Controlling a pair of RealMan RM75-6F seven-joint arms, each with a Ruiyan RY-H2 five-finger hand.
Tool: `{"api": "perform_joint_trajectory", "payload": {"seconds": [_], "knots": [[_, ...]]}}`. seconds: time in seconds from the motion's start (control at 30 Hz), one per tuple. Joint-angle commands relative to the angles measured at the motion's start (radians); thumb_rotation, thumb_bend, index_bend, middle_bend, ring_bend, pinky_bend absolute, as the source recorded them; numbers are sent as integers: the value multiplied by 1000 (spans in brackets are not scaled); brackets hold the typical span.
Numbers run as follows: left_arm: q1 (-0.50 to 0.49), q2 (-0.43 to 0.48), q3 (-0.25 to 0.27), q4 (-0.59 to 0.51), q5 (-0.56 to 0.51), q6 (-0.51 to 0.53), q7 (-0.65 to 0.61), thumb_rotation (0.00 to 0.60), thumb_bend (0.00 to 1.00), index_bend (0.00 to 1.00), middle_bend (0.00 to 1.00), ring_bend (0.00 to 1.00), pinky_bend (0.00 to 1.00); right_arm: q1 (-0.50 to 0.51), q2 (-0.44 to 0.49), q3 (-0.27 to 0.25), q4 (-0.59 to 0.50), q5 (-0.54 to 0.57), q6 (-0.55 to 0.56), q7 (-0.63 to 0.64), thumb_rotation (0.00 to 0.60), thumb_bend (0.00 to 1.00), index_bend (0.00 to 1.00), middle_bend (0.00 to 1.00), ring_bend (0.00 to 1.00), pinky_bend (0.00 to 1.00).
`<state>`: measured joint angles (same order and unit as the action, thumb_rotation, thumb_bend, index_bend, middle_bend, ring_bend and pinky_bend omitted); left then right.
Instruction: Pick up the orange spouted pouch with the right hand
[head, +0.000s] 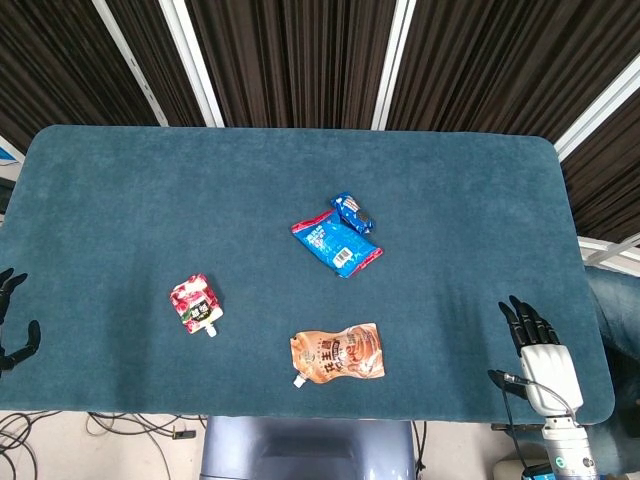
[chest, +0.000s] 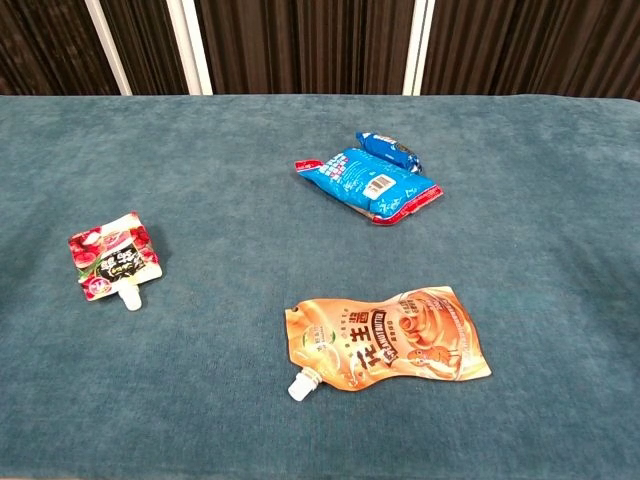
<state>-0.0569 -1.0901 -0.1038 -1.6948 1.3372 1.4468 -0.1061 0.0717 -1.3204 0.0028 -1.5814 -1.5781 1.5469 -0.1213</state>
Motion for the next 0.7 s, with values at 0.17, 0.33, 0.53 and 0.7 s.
{"api": "perform_joint_trajectory", "payload": {"seconds": [0.17,0.33,0.53,0.7], "knots": [[-1,1,0,-1,0,-1,1,600,507,116,38,122,93,0,10,-1,-10,4,-13,11,600,179,59,40,88,193],[0,1,-1,-2,-1,1,0,600,508,116,38,122,93,3,23,-6,-20,8,-36,13,600,178,59,40,88,193],[-1,2,-2,-5,-2,-1,2,600,508,116,38,122,93,11,47,-24,-54,11,-83,51,600,178,59,40,88,193],[1,4,-2,-10,-3,2,-3,600,508,116,38,122,93,39,94,-65,-99,-8,-170,125,600,151,59,39,87,193]]}}
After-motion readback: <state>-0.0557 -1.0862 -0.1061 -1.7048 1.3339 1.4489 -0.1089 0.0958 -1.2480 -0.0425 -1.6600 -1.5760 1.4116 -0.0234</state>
